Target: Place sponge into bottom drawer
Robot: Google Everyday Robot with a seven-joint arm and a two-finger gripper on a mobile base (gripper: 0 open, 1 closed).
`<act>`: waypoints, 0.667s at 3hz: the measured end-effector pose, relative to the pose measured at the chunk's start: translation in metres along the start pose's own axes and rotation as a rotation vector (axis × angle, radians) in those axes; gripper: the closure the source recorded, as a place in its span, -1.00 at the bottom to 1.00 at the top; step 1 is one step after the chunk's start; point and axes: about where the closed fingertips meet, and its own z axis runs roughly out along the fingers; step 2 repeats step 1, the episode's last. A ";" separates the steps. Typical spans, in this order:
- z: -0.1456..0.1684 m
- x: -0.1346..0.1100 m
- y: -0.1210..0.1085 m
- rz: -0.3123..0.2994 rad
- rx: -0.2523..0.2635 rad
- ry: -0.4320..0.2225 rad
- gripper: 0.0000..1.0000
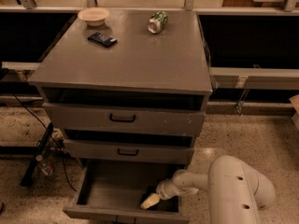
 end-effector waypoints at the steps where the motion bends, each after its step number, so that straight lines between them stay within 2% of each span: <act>1: 0.000 0.000 0.000 0.000 0.000 0.000 -1.00; 2: 0.000 0.000 0.000 0.000 0.000 0.000 -1.00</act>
Offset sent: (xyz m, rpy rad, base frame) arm 0.0000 0.0000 0.0000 0.0000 0.0000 0.0000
